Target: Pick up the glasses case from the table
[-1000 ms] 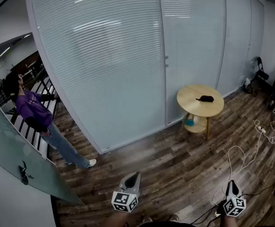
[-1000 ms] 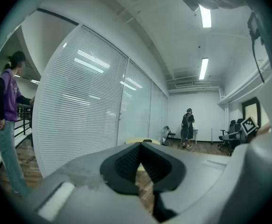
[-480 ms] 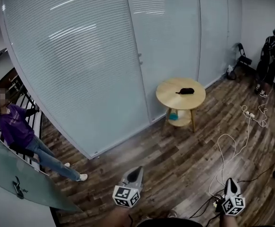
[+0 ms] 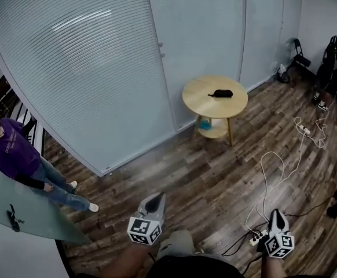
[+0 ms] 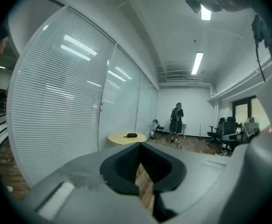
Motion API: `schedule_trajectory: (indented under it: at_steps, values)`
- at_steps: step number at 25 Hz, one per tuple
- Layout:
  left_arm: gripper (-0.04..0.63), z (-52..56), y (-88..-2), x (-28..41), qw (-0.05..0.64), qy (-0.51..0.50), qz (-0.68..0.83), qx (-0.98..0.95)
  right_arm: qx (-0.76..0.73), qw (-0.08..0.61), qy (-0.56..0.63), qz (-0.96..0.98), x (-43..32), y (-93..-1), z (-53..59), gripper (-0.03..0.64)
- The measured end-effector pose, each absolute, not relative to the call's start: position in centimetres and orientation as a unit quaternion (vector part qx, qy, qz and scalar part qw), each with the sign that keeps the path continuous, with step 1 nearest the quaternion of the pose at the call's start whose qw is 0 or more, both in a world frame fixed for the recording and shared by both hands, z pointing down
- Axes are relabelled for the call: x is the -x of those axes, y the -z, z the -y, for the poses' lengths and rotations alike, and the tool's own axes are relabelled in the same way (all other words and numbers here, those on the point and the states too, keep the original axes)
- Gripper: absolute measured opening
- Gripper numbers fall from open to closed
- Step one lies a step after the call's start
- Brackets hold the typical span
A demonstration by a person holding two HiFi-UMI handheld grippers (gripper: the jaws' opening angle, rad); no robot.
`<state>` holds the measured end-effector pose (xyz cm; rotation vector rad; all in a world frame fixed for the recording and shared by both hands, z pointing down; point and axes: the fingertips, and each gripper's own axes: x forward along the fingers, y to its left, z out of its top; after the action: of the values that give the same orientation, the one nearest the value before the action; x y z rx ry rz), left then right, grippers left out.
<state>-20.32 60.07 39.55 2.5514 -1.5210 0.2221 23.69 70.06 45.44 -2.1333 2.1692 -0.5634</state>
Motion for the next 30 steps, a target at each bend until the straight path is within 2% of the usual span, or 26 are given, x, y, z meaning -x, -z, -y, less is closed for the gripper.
schedule_trajectory:
  at_steps: [12,19,30]
  values:
    - [0.005,-40.8,-40.5,18.6,0.077,-0.070,0.480,-0.871,0.718,0.016,0.191,-0.669,-24.8,-46.4,-54.8,0.005]
    - [0.004,-28.7,-40.9,16.5,0.066,-0.070,0.448,-0.889,0.732,0.041,0.175,-0.657,-24.1,-44.0,-44.8,0.005]
    - [0.003,-19.7,-41.5,12.1,0.082,-0.072,0.436,-0.893,0.729,0.050,0.179,-0.658,-26.9,-45.5,-34.1,0.005]
